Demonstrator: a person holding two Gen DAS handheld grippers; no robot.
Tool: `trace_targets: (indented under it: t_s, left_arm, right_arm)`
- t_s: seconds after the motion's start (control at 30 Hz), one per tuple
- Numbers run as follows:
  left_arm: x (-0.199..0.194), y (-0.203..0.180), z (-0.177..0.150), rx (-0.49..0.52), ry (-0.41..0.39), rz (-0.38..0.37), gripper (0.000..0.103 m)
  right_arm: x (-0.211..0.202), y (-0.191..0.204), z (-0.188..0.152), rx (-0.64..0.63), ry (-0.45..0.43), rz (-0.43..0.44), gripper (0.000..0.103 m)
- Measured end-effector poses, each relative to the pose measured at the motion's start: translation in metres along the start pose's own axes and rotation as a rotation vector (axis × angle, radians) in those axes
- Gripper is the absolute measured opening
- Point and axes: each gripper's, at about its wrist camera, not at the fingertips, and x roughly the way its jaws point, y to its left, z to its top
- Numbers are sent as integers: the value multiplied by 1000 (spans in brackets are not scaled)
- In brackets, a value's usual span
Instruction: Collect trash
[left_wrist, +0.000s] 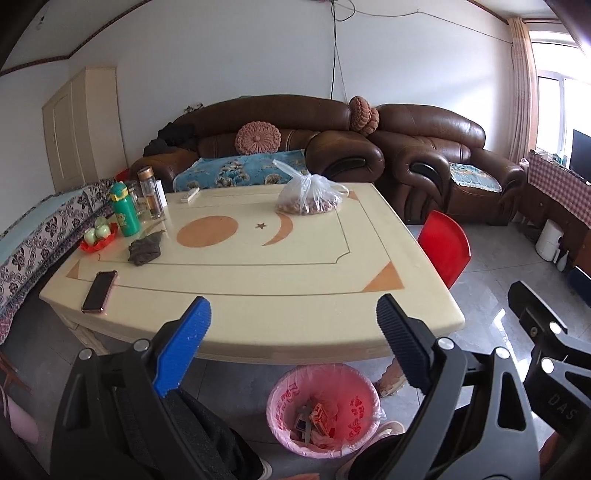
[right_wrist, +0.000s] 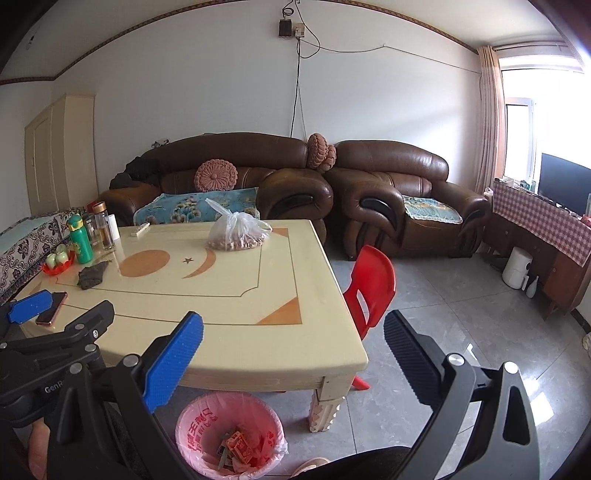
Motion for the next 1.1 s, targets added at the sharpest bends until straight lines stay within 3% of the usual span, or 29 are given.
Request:
trace_targets:
  t_s: [1.1]
  left_arm:
    - [-2,0,-3,-2,1,-2,90]
  right_arm:
    - [1,4,-8,5,16,8,96]
